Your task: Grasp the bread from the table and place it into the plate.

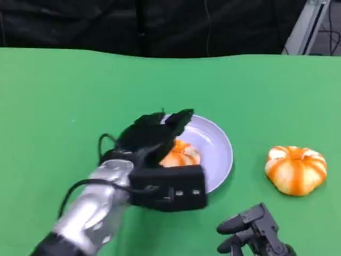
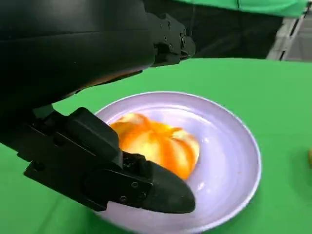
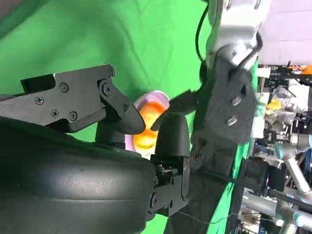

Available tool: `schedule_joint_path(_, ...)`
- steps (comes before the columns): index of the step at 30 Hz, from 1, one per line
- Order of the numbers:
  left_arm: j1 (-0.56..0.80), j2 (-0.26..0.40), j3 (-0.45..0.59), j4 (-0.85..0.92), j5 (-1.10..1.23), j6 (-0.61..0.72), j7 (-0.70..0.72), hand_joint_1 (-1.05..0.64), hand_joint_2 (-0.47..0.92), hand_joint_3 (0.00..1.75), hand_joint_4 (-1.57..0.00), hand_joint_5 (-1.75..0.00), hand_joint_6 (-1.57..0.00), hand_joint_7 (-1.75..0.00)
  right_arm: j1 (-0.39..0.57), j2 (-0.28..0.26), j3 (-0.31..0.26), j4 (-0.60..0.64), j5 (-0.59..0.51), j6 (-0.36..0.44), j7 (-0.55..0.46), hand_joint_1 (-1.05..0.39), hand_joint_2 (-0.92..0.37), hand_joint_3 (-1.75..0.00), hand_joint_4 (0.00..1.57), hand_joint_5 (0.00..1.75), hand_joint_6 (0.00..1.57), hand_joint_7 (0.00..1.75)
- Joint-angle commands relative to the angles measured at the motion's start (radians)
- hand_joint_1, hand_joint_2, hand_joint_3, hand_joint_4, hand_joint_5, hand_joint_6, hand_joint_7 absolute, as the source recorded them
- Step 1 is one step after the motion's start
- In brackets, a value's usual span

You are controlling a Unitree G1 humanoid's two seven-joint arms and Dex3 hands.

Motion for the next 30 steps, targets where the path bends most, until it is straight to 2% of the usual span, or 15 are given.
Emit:
schedule_joint_path(1,0.159,0.077,0.118,-0.134,-0.130,-0.098,-0.003,-0.96,0.92,0.36,-0.08,-0.05,-0.01,0.00,0.004,-0.003,-0.002,-0.007,-0.001,0.001,-0.007,-0.06,-0.92,-1.00,0.09,1.75,0.00,1.75)
schedule_joint_path(3,0.216,0.095,0.160,-0.152,-0.183,-0.172,0.017,-0.83,0.92,0.33,-0.20,-0.11,-0.09,-0.05,0.004,-0.003,-0.001,-0.010,-0.005,0.003,-0.009,-0.06,-0.92,-1.00,0.10,1.75,0.00,1.75)
schedule_joint_path(4,0.263,0.109,0.193,-0.137,-0.217,-0.278,0.065,-0.82,0.92,0.32,-0.21,-0.12,-0.10,-0.05,0.004,-0.005,-0.001,-0.010,-0.007,0.002,-0.010,-0.06,-0.92,-1.00,0.10,1.75,0.00,1.75)
schedule_joint_path(6,0.328,0.124,0.240,-0.090,-0.262,-0.471,0.149,-0.61,0.92,0.30,-0.43,-0.26,-0.29,-0.13,0.004,-0.006,-0.002,-0.010,-0.006,0.002,-0.008,-0.06,-0.92,-1.00,0.10,1.75,0.00,1.75)
schedule_joint_path(8,0.363,0.123,0.273,-0.053,-0.295,-0.588,0.188,-0.55,0.92,0.31,-0.49,-0.36,-0.38,-0.13,0.002,-0.009,-0.005,-0.012,-0.002,0.007,-0.004,-0.06,-0.92,-1.00,0.10,1.75,0.00,1.75)
schedule_joint_path(11,0.409,0.110,0.321,0.008,-0.347,-0.772,0.237,-0.44,0.92,0.30,-0.50,-0.63,-0.52,-0.12,0.000,-0.011,-0.009,-0.011,0.007,0.007,0.001,-0.06,-0.92,-1.00,0.10,1.75,0.00,1.75)
schedule_joint_path(14,0.461,0.055,0.364,0.034,-0.437,-0.866,0.256,-0.34,0.92,0.23,-0.66,-0.84,-0.82,-0.24,0.001,-0.006,-0.011,-0.015,0.016,0.014,0.002,-0.06,-0.92,-1.01,0.10,1.75,0.00,1.75)
schedule_joint_path(15,0.489,0.028,0.376,0.025,-0.487,-0.872,0.252,-0.33,0.92,0.21,-0.68,-0.89,-0.87,-0.26,0.001,-0.006,-0.010,-0.015,0.020,0.014,0.005,-0.06,-0.92,-1.02,0.10,1.75,0.00,1.75)
schedule_joint_path(16,0.508,0.011,0.385,0.018,-0.520,-0.874,0.245,-0.26,0.90,0.24,-0.71,-1.01,-0.96,-0.38,0.001,-0.006,-0.010,-0.015,0.023,0.013,0.006,-0.06,-0.92,-1.01,0.10,1.75,0.00,1.75)
schedule_joint_path(17,0.539,-0.006,0.389,0.003,-0.576,-0.870,0.224,-0.24,0.89,0.26,-0.72,-1.07,-0.97,-0.44,0.001,-0.006,-0.011,-0.015,0.021,0.011,0.005,-0.07,-0.92,-1.01,0.10,1.75,0.00,1.75)
schedule_joint_path(19,0.585,-0.021,0.396,-0.020,-0.654,-0.867,0.181,-0.15,0.81,0.56,-0.72,-1.30,-0.87,-0.92,0.000,-0.006,-0.014,-0.013,0.016,0.007,0.002,-0.07,-0.92,-0.99,0.10,1.75,0.00,1.75)
schedule_joint_path(21,0.604,-0.023,0.405,-0.032,-0.678,-0.867,0.153,-0.11,0.70,0.81,-0.74,-1.42,-0.82,-1.15,-0.001,-0.007,-0.016,-0.015,0.015,0.009,0.002,-0.07,-0.92,-0.98,0.10,1.75,0.00,1.75)
schedule_joint_path(24,0.615,-0.034,0.410,-0.024,-0.695,-0.869,0.115,-0.06,0.56,1.13,-0.82,-1.56,-0.81,-1.30,-0.013,-0.018,-0.029,-0.008,0.025,0.005,0.014,-0.08,-0.92,-0.99,0.09,1.75,0.00,1.75)
schedule_joint_path(26,0.615,-0.054,0.409,-0.010,-0.701,-0.876,0.098,-0.05,0.50,1.27,-0.84,-1.62,-0.80,-1.36,-0.025,-0.025,-0.041,0.002,0.033,0.001,0.022,-0.07,-0.92,-1.01,0.11,1.75,0.00,1.75)
schedule_joint_path(30,0.599,-0.087,0.416,0.027,-0.715,-0.908,0.065,-0.08,0.45,1.33,-0.82,-1.66,-0.80,-1.40,-0.053,-0.023,-0.065,0.031,0.045,-0.011,0.023,-0.05,-0.92,-1.01,0.19,1.75,0.03,1.75)
